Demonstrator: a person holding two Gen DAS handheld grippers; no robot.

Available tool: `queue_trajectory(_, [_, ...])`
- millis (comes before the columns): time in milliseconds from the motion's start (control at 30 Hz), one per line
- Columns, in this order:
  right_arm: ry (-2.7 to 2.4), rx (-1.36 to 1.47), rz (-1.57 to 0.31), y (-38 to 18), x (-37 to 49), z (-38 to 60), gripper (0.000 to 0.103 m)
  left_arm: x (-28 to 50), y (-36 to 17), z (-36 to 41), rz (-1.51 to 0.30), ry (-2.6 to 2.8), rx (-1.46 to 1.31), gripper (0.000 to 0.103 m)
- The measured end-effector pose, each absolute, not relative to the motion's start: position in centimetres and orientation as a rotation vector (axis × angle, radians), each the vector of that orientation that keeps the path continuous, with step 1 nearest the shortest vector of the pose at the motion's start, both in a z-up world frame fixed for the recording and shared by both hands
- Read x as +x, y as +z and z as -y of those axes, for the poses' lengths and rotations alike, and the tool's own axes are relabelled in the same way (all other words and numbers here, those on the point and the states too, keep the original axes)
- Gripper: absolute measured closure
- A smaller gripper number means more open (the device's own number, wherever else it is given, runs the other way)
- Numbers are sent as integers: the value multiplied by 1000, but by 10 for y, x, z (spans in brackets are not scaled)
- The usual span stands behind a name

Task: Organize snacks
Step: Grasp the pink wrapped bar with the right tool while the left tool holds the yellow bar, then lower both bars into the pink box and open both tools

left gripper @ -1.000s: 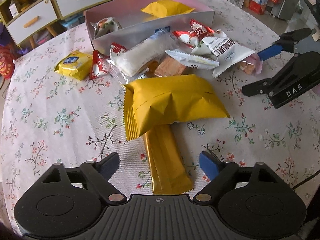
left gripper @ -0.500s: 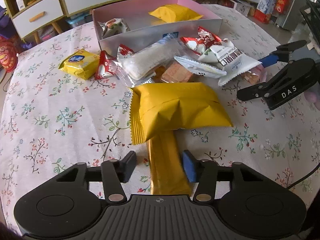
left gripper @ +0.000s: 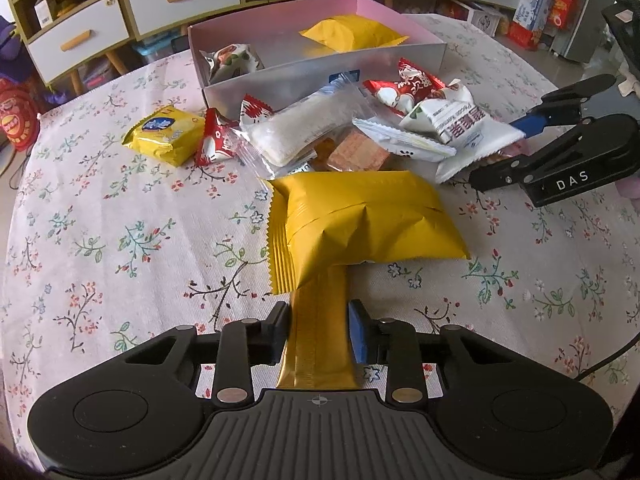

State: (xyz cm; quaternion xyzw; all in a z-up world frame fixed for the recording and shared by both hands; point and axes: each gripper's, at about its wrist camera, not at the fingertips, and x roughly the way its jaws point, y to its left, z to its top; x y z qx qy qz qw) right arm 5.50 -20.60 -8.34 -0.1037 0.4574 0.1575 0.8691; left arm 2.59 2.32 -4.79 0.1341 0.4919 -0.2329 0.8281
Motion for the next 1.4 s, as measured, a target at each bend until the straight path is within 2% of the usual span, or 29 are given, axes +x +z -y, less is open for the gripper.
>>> queue_trajectory(67, [331,-219,-953,-82,55,205,70,26,-47,-24,-1042,-490,284,74])
queue_trajectory(133, [326,-224,-949,-80,54,204,88,26,-47,-25,-1039,-484,288,74])
queue_trajectory(233, [307,-257,-943,-80,53,200,91,27,-46,-26,-1033,-474,293,74])
queue_trajectory(1400, [233,-213,-851,-38,45,224,92,51,-7,-69,-913,-333,220,74])
